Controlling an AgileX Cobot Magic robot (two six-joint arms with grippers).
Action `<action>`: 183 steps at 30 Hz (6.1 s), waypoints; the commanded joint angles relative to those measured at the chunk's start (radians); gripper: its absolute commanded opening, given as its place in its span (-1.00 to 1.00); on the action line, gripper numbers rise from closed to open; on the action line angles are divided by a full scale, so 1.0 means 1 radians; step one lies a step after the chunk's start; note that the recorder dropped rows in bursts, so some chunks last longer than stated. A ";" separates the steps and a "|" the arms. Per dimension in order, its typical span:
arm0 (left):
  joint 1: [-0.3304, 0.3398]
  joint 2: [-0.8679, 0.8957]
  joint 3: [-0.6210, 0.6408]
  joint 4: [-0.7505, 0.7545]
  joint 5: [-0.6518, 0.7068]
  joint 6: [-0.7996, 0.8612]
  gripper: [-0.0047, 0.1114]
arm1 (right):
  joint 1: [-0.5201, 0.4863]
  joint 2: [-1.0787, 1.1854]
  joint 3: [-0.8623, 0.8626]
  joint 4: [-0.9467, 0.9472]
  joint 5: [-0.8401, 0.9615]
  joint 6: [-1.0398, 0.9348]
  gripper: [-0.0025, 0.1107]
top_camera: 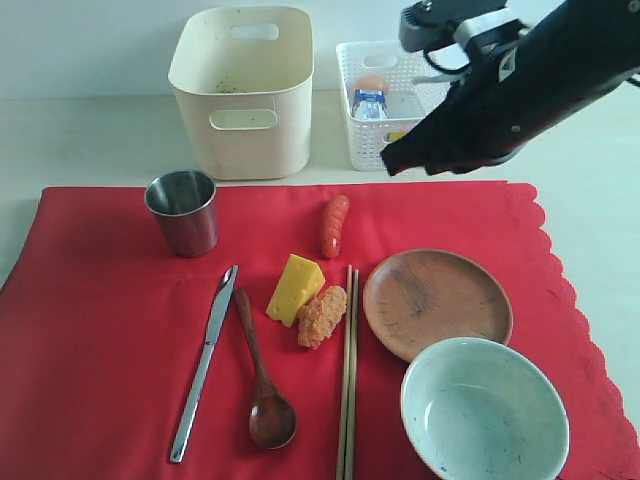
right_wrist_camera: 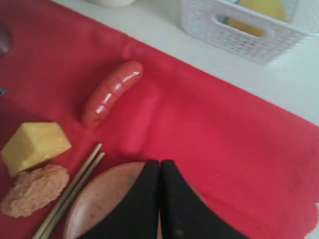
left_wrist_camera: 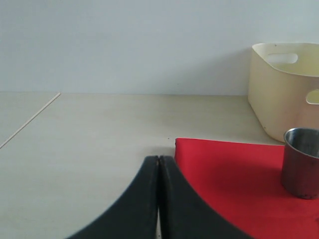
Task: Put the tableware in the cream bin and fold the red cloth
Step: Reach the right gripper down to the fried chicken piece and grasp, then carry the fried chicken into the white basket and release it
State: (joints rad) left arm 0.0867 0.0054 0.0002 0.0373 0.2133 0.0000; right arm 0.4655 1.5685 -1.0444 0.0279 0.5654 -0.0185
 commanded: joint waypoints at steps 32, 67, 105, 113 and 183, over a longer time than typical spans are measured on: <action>0.001 -0.005 0.000 -0.008 -0.003 0.000 -0.92 | 0.361 0.274 0.033 -0.086 -0.093 -0.165 0.39; 0.001 -0.005 0.000 -0.008 -0.003 0.000 -0.92 | 0.361 0.310 0.029 -0.144 -0.172 -0.213 0.38; 0.001 -0.005 0.000 -0.008 -0.003 0.000 -0.92 | 0.325 0.289 0.029 -0.178 -0.124 -0.002 -0.96; 0.001 -0.005 0.000 -0.008 -0.003 0.000 -0.92 | 0.325 0.146 0.029 -0.196 -0.132 0.004 -0.96; 0.001 -0.005 0.000 -0.008 -0.003 0.000 -0.92 | -0.130 0.732 -0.685 -0.767 -0.328 0.701 -0.96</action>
State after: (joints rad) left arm 0.0867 0.0054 0.0002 0.0373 0.2133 0.0000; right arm 0.3417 2.3002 -1.7184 -0.7283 0.2432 0.6759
